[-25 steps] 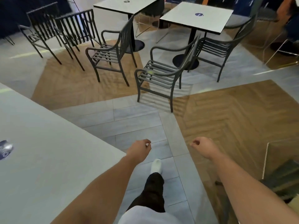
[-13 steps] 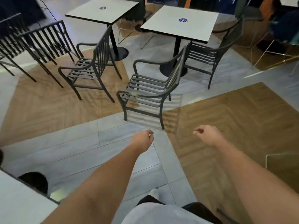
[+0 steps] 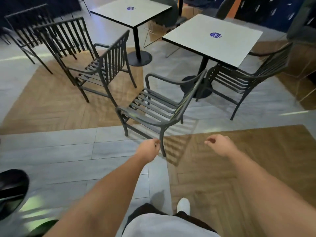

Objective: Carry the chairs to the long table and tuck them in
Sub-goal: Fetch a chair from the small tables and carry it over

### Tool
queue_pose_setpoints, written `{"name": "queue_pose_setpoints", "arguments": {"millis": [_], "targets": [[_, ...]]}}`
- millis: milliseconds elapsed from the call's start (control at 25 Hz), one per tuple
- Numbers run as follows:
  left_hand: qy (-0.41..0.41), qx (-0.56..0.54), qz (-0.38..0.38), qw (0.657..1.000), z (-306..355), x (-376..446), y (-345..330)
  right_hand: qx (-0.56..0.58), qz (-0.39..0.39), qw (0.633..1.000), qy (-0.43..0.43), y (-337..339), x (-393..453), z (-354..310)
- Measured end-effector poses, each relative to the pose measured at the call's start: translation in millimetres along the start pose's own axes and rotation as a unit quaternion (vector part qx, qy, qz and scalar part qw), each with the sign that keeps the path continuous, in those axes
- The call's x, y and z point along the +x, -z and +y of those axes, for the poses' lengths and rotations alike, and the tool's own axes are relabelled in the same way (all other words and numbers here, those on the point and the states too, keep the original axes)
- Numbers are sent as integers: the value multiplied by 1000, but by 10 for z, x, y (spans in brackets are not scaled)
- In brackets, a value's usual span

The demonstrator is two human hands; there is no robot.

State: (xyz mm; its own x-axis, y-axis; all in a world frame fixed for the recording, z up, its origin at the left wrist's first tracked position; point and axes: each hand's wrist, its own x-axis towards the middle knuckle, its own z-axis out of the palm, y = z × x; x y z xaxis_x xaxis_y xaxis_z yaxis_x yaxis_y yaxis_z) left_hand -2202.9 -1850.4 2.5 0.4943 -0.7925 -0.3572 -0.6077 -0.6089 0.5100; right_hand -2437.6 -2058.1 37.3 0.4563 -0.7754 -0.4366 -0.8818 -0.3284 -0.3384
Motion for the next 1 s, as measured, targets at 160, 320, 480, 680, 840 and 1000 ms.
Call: {"name": "queue_pose_setpoints", "arguments": {"millis": [160,320,480,680,840,1000], "targets": [[31,-41,38,998,418,445,-36,-29,-26,999,28,488,709,115],[48,-68,45,995,614,928,4,-28,-42,998,45,741,1351,31],[40,-80,38,995,658,1506,115,-28,-28,997,62,925,1959,-189],[32,-76,12,996,700,2072,305,-43,-34,995,83,1128,2466,-515],[47,-97,5,994,714,2355,408,-67,-47,993,88,1250,2819,-711],[51,-98,0,994,777,2529,399,-102,-51,987,113,1310,3158,-872]]}}
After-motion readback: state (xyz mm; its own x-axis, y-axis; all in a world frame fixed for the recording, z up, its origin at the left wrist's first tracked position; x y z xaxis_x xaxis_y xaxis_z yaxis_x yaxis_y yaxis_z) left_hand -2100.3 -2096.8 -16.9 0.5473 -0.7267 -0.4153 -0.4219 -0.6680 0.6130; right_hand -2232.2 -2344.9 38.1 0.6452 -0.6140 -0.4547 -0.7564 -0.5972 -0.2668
